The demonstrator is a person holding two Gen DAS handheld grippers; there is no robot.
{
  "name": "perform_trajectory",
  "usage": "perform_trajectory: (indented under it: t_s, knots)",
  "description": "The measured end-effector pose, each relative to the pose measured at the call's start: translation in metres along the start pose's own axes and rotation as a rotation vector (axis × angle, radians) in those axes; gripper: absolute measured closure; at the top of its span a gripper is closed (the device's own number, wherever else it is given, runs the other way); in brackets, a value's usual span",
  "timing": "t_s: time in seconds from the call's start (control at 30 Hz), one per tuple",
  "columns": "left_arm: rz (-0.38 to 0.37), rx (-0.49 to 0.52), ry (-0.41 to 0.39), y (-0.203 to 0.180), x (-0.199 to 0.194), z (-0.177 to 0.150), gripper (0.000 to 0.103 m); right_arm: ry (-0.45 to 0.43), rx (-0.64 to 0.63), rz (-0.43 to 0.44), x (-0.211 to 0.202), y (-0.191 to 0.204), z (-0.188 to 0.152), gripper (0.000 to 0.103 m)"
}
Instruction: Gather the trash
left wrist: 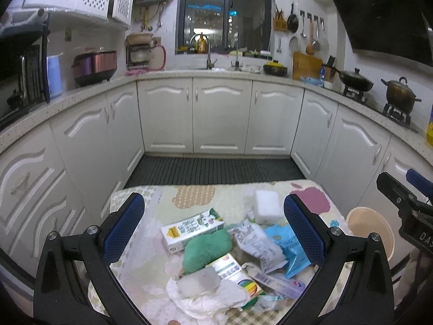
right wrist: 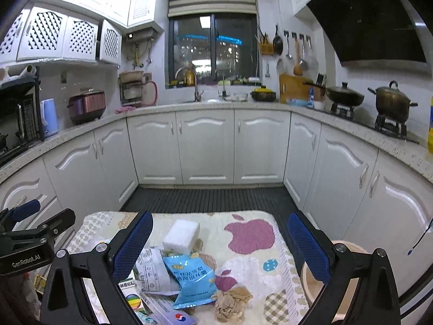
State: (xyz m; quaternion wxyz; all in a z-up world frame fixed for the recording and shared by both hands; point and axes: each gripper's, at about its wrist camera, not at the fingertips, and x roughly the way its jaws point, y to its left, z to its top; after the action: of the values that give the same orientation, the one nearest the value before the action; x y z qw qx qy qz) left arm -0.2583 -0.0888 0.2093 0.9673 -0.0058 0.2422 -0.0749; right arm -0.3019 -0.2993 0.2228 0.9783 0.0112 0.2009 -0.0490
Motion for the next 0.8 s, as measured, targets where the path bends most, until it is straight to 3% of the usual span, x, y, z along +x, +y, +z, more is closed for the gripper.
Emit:
perform_trajectory:
  t_s: [0.13, 0.8]
  knots:
    - [-0.010, 0.009, -0.021, -0.008, -0.003, 0.000, 0.001, -0.040, -0.002, -0.002, -0.009, 0.003, -0.001, 0.003]
    - [-0.008, 0.013, -0.082, -0.003, -0.011, -0.003, 0.001, -0.064, 0.003, 0.004, -0.008, 0.003, -0.004, 0.003]
